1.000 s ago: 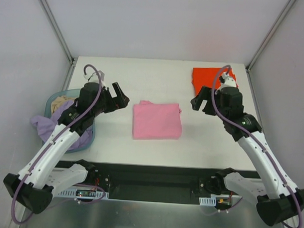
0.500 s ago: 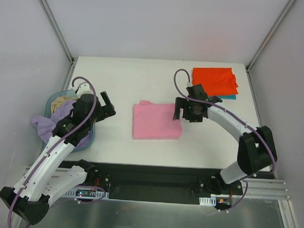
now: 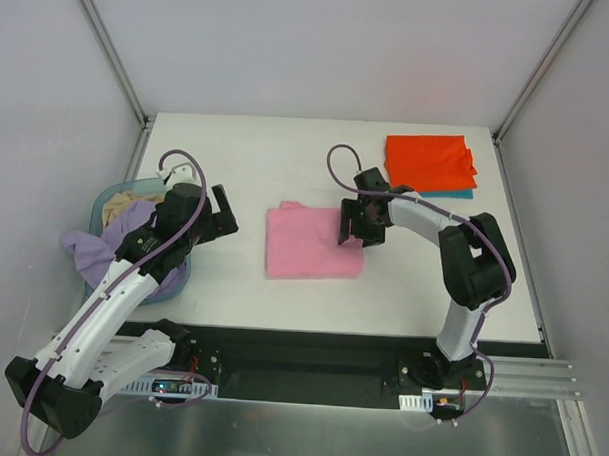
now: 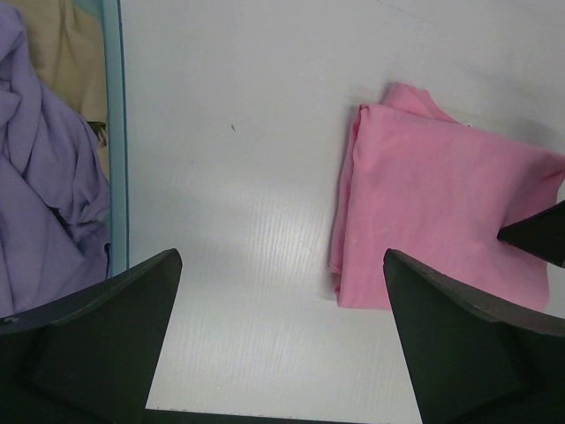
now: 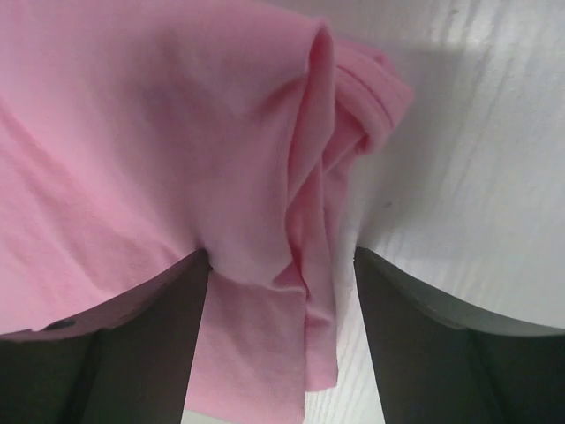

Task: Fold and stack the t-shirts
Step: Fold the tshirt, then neatly place the folded tshirt to the corner

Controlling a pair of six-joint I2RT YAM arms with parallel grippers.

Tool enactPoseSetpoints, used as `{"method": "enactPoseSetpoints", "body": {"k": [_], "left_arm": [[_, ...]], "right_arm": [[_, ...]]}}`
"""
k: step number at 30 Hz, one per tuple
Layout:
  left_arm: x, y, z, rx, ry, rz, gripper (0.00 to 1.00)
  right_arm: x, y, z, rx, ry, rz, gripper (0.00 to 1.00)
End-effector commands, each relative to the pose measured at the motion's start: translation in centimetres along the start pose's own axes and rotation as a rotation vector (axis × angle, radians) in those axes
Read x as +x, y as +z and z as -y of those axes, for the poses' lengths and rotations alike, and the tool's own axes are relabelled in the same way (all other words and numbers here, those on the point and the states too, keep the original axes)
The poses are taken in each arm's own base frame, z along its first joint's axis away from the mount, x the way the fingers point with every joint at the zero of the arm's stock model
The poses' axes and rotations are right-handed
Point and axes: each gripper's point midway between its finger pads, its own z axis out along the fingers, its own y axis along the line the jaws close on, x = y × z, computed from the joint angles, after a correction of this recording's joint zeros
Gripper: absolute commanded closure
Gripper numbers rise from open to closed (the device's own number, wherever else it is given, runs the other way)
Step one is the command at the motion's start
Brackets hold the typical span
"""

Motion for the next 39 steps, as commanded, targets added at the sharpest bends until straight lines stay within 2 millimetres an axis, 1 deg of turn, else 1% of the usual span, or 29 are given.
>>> {"method": "enactPoseSetpoints", "body": {"k": [1,4,6,7,8,10,11,13,14,15,17,19,20,21,22,23,24,25,27,28,30,31,33,34,35,36,37,38,39], "left_arm": [[-1.2,-0.5,0.0,-0.010,0.008,0.026,0.01],[-1.3,-0.5,-0.1,-0.016,0.003,0.032,0.01],[-1.1,-0.4,-0.2,-0.022,0.008,0.025,0.01],[-1.1,-0.4,-0.3,-0.023,0.008,0.026,0.01],[-1.0,-0.4,-0.3,-0.024,0.009,0.023,0.01],[-1.1,-0.4,-0.3,-0.024,0.009,0.023,0.01],[-1.1,-0.4,-0.3,-0.026,0.009,0.023,0.01],[-1.1,-0.3,-0.4,-0.031,0.007,0.023,0.01],[-1.1,-0.2,-0.6,-0.044,0.007,0.026,0.01],[-1.1,-0.1,-0.6,-0.050,0.004,0.025,0.01],[-1.2,0.0,-0.8,-0.063,0.006,0.024,0.01],[-1.3,0.1,-0.9,-0.076,0.010,0.023,0.01],[-1.4,0.1,-1.0,-0.087,0.010,0.024,0.01],[-1.5,0.1,-1.3,-0.102,0.011,0.030,0.01],[-1.7,0.0,-1.4,-0.109,0.009,0.037,0.01],[-1.9,-0.1,-1.5,-0.115,0.008,0.042,0.01],[-2.1,-0.1,-1.8,-0.133,0.009,0.050,0.01],[-2.2,-0.2,-1.9,-0.138,0.008,0.056,0.01],[-2.4,-0.3,-2.5,-0.165,0.009,0.067,0.01],[-2.5,-0.4,-2.6,-0.172,0.008,0.068,0.01],[-2.7,-0.5,-2.8,-0.185,0.007,0.076,0.01],[-2.9,-0.5,-2.9,-0.190,0.005,0.082,0.01],[-2.9,-0.6,-3.1,-0.201,0.010,0.081,0.01],[-3.0,-0.6,-3.2,-0.209,0.012,0.085,0.01],[-3.1,-0.7,-3.3,-0.213,0.014,0.088,0.01],[-3.1,-0.8,-3.5,-0.220,0.014,0.088,0.01],[-3.3,-0.9,-3.6,-0.230,0.013,0.095,0.01],[-3.4,-0.9,-3.8,-0.238,0.015,0.097,0.01],[-3.4,-0.9,-4.0,-0.247,0.015,0.098,0.01]], "right_arm": [[-0.3,0.5,-1.3,-0.004,-0.003,0.008,0.30],[0.2,1.4,-1.5,0.002,0.007,-0.021,0.32],[0.3,1.8,-2.0,-0.008,0.002,-0.029,0.36],[0.4,2.3,-2.1,-0.010,-0.005,-0.041,0.38],[0.0,2.3,-2.6,-0.021,-0.010,-0.036,0.44],[-0.4,2.7,-2.9,-0.025,-0.027,-0.034,0.56],[-1.2,2.6,-3.3,-0.032,-0.038,-0.017,0.66],[-2.0,2.5,-3.5,-0.033,-0.078,-0.008,0.73],[-2.5,2.5,-3.5,-0.026,-0.095,0.003,0.80],[-3.6,2.1,-3.8,-0.029,-0.116,0.029,0.83],[-4.8,1.6,-3.5,0.000,-0.181,0.064,0.88],[-6.3,0.8,-3.7,0.015,-0.231,0.099,0.90],[-7.2,0.4,-3.1,0.050,-0.287,0.127,0.94],[-8.3,-0.3,-3.2,0.065,-0.309,0.157,0.96],[-9.0,-0.7,-2.9,0.094,-0.328,0.175,0.98],[-10.1,-1.1,-1.8,0.163,-0.371,0.203,0.99],[-11.4,-2.2,-1.8,0.196,-0.386,0.236,0.99],[-12.5,-2.9,-0.8,0.269,-0.402,0.267,0.99],[-14.0,-3.8,0.1,0.335,-0.448,0.296,0.99],[-15.6,-4.9,0.6,0.384,-0.445,0.338,0.99],[-16.9,-5.5,1.4,0.428,-0.470,0.356,0.99],[-18.2,-6.4,1.8,0.454,-0.460,0.386,0.99],[-19.4,-7.2,2.6,0.478,-0.470,0.403,0.99],[-20.2,-7.6,3.5,0.496,-0.460,0.411,0.99],[-21.2,-8.4,3.7,0.499,-0.455,0.434,0.99],[-21.8,-8.6,4.1,0.505,-0.456,0.441,0.99],[-22.5,-8.9,5.2,0.527,-0.458,0.443,0.99],[-23.6,-9.9,5.2,0.530,-0.453,0.474,0.99],[-24.2,-10.4,5.7,0.537,-0.453,0.483,0.99]]}}
